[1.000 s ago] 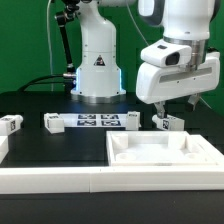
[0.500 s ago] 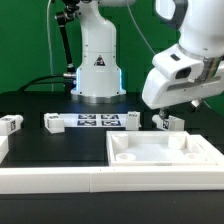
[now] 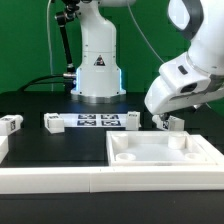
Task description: Assemble square table
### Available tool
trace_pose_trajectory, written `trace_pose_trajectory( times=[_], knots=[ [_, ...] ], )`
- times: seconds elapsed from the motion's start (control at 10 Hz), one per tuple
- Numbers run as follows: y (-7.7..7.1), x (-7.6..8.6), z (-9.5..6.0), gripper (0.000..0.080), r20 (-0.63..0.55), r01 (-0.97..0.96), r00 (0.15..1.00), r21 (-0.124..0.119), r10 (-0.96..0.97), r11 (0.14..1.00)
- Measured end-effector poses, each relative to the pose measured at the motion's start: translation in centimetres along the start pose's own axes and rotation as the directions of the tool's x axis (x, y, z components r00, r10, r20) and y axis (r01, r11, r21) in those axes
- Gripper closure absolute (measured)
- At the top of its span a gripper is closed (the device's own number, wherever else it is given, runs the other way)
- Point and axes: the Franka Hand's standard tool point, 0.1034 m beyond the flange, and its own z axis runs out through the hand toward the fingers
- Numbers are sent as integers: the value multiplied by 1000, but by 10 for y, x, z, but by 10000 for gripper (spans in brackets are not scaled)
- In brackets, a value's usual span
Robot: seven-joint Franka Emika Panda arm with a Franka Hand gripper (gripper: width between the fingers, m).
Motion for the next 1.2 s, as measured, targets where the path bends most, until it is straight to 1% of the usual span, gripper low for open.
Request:
trace_pose_trajectory(
  times=[0.3,0.6,0.7,0.8,1.0,1.2],
  knots=[
    [-7,-4,9,151,176,11,984,14,-13,1000],
    [-8,-2,18,151,305,13,952,37,-23,999],
    [-6,3,17,151,280,13,960,37,-23,999],
    [-6,4,16,151,275,13,961,37,-23,999],
    [-8,11,22,151,238,17,971,34,-24,999],
    [-8,11,25,151,233,18,972,34,-25,999]
  ],
)
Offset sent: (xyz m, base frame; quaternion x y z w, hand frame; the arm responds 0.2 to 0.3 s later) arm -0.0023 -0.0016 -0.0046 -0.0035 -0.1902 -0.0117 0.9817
